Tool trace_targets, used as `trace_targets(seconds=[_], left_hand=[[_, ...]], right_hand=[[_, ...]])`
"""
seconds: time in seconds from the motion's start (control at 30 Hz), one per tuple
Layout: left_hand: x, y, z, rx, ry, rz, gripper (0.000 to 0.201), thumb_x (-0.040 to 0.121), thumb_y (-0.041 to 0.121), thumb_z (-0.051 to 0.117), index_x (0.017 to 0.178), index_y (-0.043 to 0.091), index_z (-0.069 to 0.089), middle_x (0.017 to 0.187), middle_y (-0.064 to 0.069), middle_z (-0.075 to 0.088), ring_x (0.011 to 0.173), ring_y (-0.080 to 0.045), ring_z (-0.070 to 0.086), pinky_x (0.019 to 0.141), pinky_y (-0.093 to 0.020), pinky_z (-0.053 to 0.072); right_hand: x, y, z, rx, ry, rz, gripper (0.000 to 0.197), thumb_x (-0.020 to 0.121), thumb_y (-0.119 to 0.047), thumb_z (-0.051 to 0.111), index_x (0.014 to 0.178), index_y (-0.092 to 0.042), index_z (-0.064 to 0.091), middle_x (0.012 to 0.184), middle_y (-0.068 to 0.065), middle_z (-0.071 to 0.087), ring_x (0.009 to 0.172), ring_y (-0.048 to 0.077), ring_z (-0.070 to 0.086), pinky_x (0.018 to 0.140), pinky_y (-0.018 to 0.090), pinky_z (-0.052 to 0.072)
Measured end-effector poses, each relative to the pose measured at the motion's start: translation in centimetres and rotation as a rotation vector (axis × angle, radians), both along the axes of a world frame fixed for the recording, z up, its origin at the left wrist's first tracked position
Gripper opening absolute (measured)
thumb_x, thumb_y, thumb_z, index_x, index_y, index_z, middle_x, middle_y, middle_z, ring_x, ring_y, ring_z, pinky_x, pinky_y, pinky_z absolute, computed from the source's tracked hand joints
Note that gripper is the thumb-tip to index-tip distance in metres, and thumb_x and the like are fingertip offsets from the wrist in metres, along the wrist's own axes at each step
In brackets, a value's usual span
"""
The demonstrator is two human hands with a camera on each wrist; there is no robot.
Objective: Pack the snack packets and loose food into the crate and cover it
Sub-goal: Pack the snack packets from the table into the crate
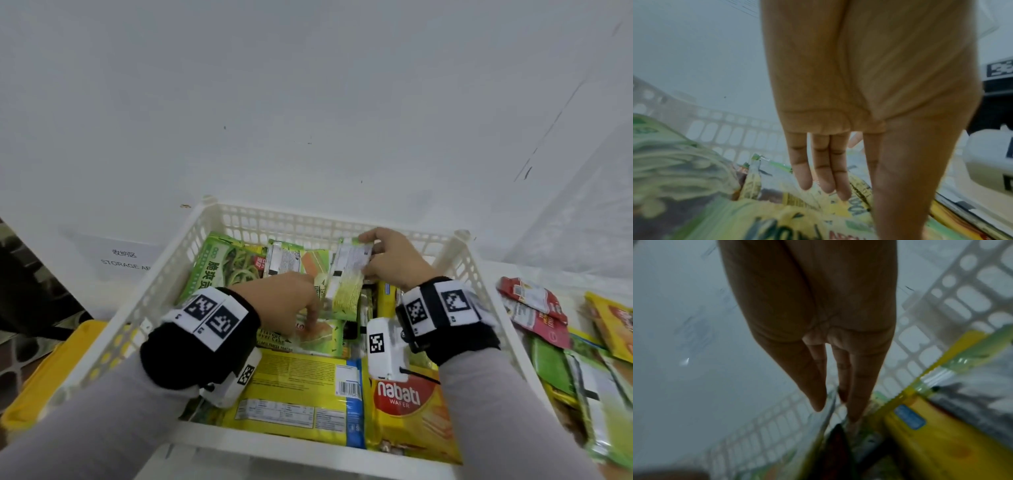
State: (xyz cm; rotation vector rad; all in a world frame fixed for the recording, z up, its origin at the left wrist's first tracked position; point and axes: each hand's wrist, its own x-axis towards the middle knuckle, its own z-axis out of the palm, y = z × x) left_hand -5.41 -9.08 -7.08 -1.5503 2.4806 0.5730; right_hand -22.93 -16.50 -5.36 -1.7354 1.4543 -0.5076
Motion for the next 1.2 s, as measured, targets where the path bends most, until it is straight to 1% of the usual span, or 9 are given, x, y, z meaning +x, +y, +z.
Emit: trace_targets(seconds=[0.1, 0.2, 0.3, 0.4, 0.5, 0.63, 0.83, 1.03, 1.2], left_hand=[[0.0, 0.1, -0.4, -0.078, 0.029, 0.003, 0.032, 0.084, 0.043, 0.061, 0.110, 0.026, 0.061, 0.113, -0.002, 0.041, 0.110, -0.018, 0.039, 0.089, -0.029, 0.037], [0.1, -0.2, -1.1, -0.126, -0.017, 0.075, 0.059, 0.083, 0.049, 0.057, 0.128, 0.016, 0.038, 0.131, -0.009, 0.033, 0.122, -0.026, 0.033, 0.102, -0.038, 0.036], [0.3, -0.4, -1.6, -0.018, -0.113, 0.159, 0.093, 0.078, 0.062, 0.057, 0.144, 0.020, 0.006, 0.150, -0.020, 0.012, 0.139, -0.035, 0.014, 0.113, -0.048, 0.024], [0.7, -0.8, -1.7, 0.117, -0.175, 0.186, 0.101, 0.077, 0.067, 0.055, 0.147, 0.034, -0.010, 0.156, -0.016, -0.012, 0.143, -0.036, -0.010, 0.115, -0.052, 0.010], [1.0, -1.1, -1.7, 0.127, -0.166, 0.186, 0.101, 0.079, 0.057, 0.062, 0.146, 0.039, -0.011, 0.156, -0.013, -0.014, 0.143, -0.034, -0.013, 0.115, -0.052, 0.010], [1.0, -1.0, -1.7, 0.098, -0.120, 0.186, 0.100, 0.077, 0.058, 0.063, 0.147, 0.037, -0.006, 0.157, -0.014, -0.010, 0.144, -0.033, -0.011, 0.114, -0.052, 0.010], [0.9, -1.0, -1.9, 0.068, -0.113, 0.156, 0.104, 0.077, 0.057, 0.063, 0.147, 0.033, -0.009, 0.156, -0.018, -0.011, 0.145, -0.031, -0.009, 0.115, -0.047, 0.010], [1.2, -1.4, -1.7, 0.161, -0.113, 0.165, 0.108, 0.074, 0.065, 0.060, 0.146, 0.033, -0.014, 0.155, -0.010, -0.022, 0.143, -0.034, -0.016, 0.115, -0.050, 0.006], [1.1, -1.3, -1.8, 0.164, -0.124, 0.169, 0.108, 0.074, 0.061, 0.063, 0.146, 0.034, -0.014, 0.155, -0.009, -0.023, 0.143, -0.033, -0.017, 0.115, -0.051, 0.006]], right_hand=[[0.1, 0.2, -0.4, -0.206, 0.276, 0.027, 0.053, 0.082, 0.005, 0.054, 0.130, -0.016, 0.050, 0.134, 0.012, 0.043, 0.101, 0.027, 0.055, 0.063, 0.019, 0.044], [0.8, 0.9, -0.3, -0.251, 0.360, 0.146, 0.043, 0.083, -0.005, 0.061, 0.124, -0.015, 0.057, 0.128, 0.007, 0.053, 0.117, 0.023, 0.052, 0.087, 0.026, 0.043], [1.9, 1.8, -0.6, -0.129, 0.585, 0.397, 0.035, 0.083, -0.021, 0.066, 0.117, -0.016, 0.059, 0.108, 0.003, 0.056, 0.113, 0.020, 0.051, 0.078, 0.023, 0.041], [2.3, 1.7, -0.7, -0.068, 0.709, 0.497, 0.045, 0.082, -0.004, 0.059, 0.125, -0.015, 0.053, 0.123, 0.007, 0.048, 0.119, 0.025, 0.046, 0.077, 0.025, 0.036], [1.2, 1.1, 0.0, -0.004, 0.632, 0.479, 0.061, 0.084, 0.005, 0.052, 0.137, -0.023, 0.046, 0.144, 0.005, 0.041, 0.129, 0.023, 0.041, 0.089, 0.028, 0.040], [-2.5, 0.2, 1.6, -0.039, 0.306, 0.232, 0.055, 0.080, 0.003, 0.062, 0.129, -0.023, 0.054, 0.143, 0.000, 0.044, 0.126, 0.019, 0.046, 0.094, 0.026, 0.041], [-6.5, -0.9, 0.5, 0.060, 0.607, 0.096, 0.058, 0.075, -0.003, 0.073, 0.129, -0.015, 0.054, 0.136, 0.004, 0.048, 0.121, 0.023, 0.049, 0.090, 0.028, 0.040], [-6.1, -1.2, -0.2, 0.068, 0.641, 0.099, 0.051, 0.073, -0.010, 0.077, 0.121, -0.014, 0.060, 0.118, 0.004, 0.056, 0.096, 0.017, 0.052, 0.076, 0.025, 0.039], [-6.5, -1.5, -0.5, -0.044, 0.523, 0.004, 0.014, 0.082, -0.003, 0.066, 0.092, -0.011, 0.069, 0.097, 0.004, 0.064, 0.090, 0.017, 0.058, 0.076, 0.023, 0.046]])
